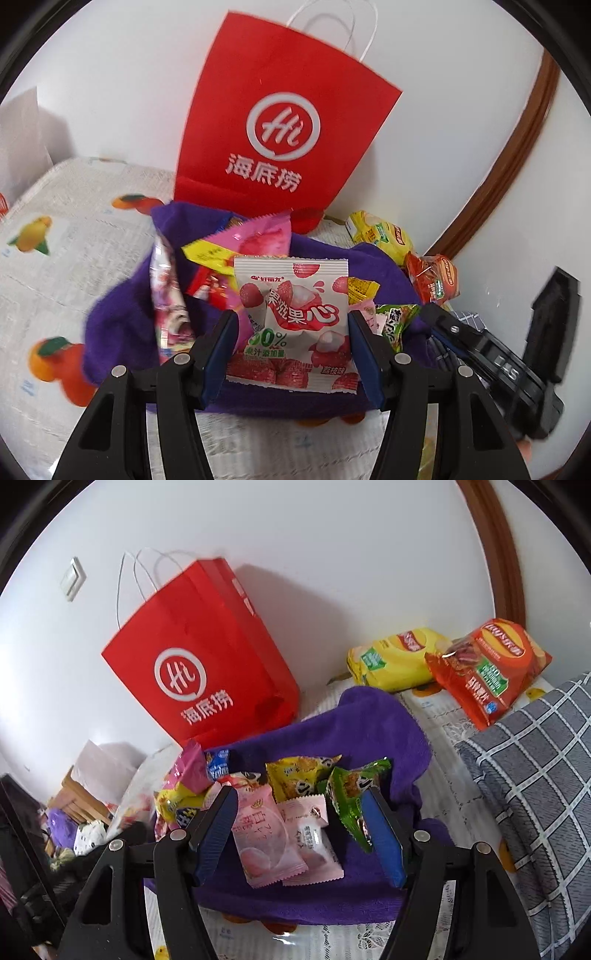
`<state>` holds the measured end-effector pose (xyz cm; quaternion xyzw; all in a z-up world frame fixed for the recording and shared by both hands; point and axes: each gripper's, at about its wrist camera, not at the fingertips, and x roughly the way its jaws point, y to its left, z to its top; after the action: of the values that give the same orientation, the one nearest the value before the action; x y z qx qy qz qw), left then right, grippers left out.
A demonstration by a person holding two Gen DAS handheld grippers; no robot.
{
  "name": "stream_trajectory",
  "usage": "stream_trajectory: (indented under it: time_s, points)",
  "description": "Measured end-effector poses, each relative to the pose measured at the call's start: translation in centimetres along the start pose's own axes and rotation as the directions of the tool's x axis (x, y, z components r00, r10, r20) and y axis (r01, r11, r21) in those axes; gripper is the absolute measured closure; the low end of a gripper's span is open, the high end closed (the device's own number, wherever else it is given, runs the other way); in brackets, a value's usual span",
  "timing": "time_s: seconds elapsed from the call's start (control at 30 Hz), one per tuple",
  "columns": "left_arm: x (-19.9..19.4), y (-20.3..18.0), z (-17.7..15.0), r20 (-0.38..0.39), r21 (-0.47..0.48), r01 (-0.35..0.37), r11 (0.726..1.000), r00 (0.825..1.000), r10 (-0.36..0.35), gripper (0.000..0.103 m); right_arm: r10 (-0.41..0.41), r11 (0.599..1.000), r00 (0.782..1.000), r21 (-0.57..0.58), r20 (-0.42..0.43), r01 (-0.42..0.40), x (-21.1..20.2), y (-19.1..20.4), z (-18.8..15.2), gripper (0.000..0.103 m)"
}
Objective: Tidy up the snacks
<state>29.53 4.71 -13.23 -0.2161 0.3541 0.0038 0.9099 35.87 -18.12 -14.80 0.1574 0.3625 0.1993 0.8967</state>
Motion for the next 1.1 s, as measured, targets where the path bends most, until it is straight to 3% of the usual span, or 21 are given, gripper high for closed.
stream_trajectory:
  time_s: [0.23,0.37,0.73,1.1]
  points:
    - [2.9,-1.0,-1.2,0.0,0.027,-0.046,0.999,0.999,0.046,0.044,0.07,0.996,0.998,0.061,0.004,-0.07,-0.9,-0.9,0.3,0.034]
    - [3.9,-0.2,-1.7,-0.017,0.008,-0.059,0.998,0.998,0.059,0.044,0.121,0.991,0.99,0.068,-0.066,-0.117,0.3,-0.6,0.0,0.033]
    - [4.4,0.4,-1.7,-0.04,-0.003,-0.038,0.999,0.998,0.038,0.039,0.058,0.997,0.996,-0.051,-0.074,-0.062,1.3,1.8,-1.3,0.033]
    - [2.5,0.2,-1.7,0.02,0.054,-0.079,0.995,0.997,0.078,0.033,-0.003,0.989,0.999,-0.15,-0.052,-0.005,1.4,3.5,-2.1,0.033]
